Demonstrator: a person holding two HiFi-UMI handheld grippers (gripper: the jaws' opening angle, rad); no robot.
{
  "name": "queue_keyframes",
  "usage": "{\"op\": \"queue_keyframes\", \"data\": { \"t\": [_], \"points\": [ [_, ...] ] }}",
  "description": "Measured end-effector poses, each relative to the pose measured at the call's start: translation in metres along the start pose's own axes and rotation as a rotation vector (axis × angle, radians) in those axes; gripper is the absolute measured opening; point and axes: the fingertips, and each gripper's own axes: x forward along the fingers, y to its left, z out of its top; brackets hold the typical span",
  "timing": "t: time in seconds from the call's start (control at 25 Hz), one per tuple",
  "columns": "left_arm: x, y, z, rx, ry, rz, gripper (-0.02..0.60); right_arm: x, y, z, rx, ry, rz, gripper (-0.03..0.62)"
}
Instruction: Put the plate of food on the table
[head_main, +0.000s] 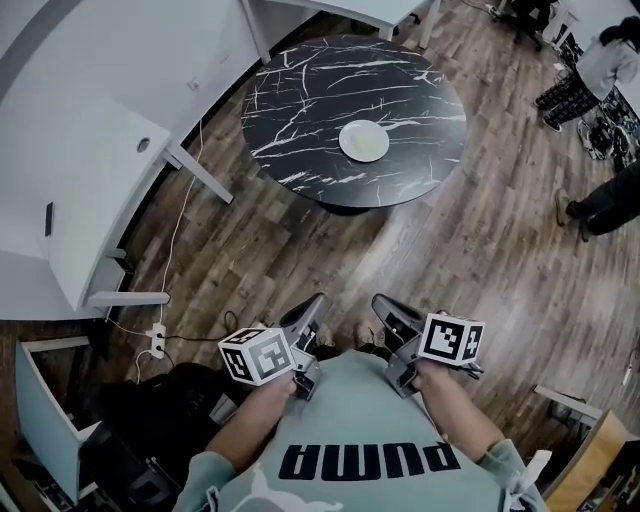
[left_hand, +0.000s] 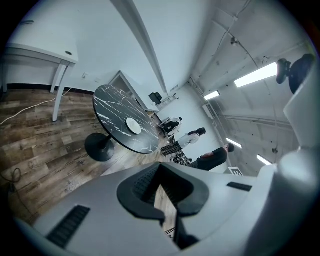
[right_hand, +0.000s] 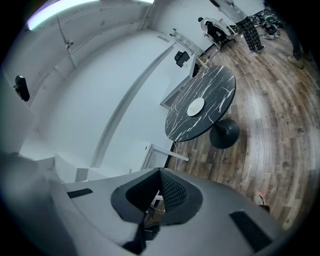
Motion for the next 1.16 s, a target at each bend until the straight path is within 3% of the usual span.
{"op": "queue_keyframes", "data": {
  "t": [0.28, 0.48, 1.16],
  "points": [
    [-0.005, 0.003, -0.011, -0.004, 0.016, -0.004, 0.007, -0.006, -0.001, -0.019, -0.013, 0.004, -0.014, 0.008],
    [-0.003, -0.002, -0.014, 0.026, 0.022, -0.012, 0.008, -0.009, 0.002, -0.014, -0.035, -0.018, -0.012, 0.008],
    [-0.006, -0.009, -0.009, 0.025, -0.006, -0.031, 0.006, -0.008, 0.011, -0.01, -0.053, -0.032, -0.001, 0.008]
  ]
}}
